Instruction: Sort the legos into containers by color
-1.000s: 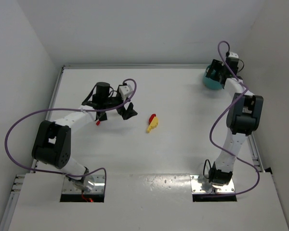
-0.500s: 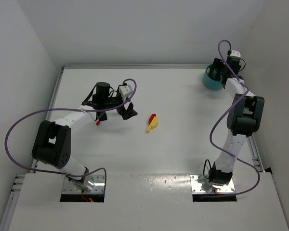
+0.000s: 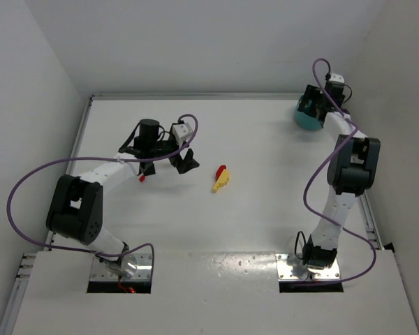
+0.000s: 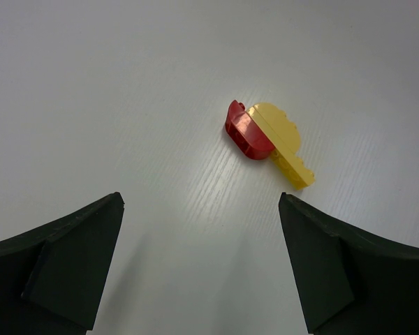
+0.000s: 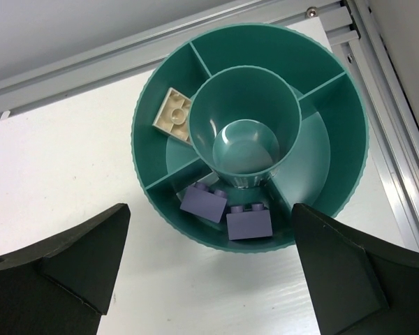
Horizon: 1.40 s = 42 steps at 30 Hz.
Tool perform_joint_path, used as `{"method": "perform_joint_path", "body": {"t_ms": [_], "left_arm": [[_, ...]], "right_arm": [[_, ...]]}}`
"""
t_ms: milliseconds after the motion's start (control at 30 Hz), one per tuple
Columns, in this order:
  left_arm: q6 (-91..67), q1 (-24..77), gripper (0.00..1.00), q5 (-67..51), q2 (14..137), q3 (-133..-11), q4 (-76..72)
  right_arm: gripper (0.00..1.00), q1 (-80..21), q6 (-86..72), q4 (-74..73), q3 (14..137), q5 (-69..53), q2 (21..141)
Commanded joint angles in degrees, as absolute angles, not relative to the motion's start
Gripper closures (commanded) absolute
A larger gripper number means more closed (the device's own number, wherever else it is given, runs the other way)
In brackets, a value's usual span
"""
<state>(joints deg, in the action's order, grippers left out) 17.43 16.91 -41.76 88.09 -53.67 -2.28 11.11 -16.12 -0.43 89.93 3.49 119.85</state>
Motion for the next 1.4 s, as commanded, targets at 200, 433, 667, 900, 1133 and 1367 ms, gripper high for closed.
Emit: {"method": "perform_joint_path", "body": {"t_ms": [200, 433, 667, 900, 1133, 1367], "left_arm": [[17.75, 17.23, 0.0, -43.07, 86.66, -54.05, -4.48], [17.75, 17.23, 0.0, -43.07, 86.66, -54.05, -4.48], [17.75, 17.23, 0.0, -43.07, 86.66, -54.05, -4.48], [17.75, 17.23, 0.0, -43.07, 86.66, -54.05, -4.48], [17.75, 17.23, 0.0, -43.07, 86.66, -53.53, -4.48], [17.75, 17.23, 0.0, -43.07, 86.66, -53.53, -4.48]], "right_arm": [[0.0, 10.9, -15.91, 1.05, 91.93, 3.25, 120.41], [0.0, 10.9, -14.68, 1.93, 90.7, 5.27, 120.41], [0.0, 10.9, -14.15, 1.24, 91.76, 5.8, 122.16], [0.0, 10.9, -14.15, 0.7, 92.29, 4.05, 123.4], [0.0, 10.9, -15.73, 0.7, 91.76, -0.35, 122.09], [0.0, 9.76, -18.63, -1.05, 91.76, -3.95, 119.54]]}}
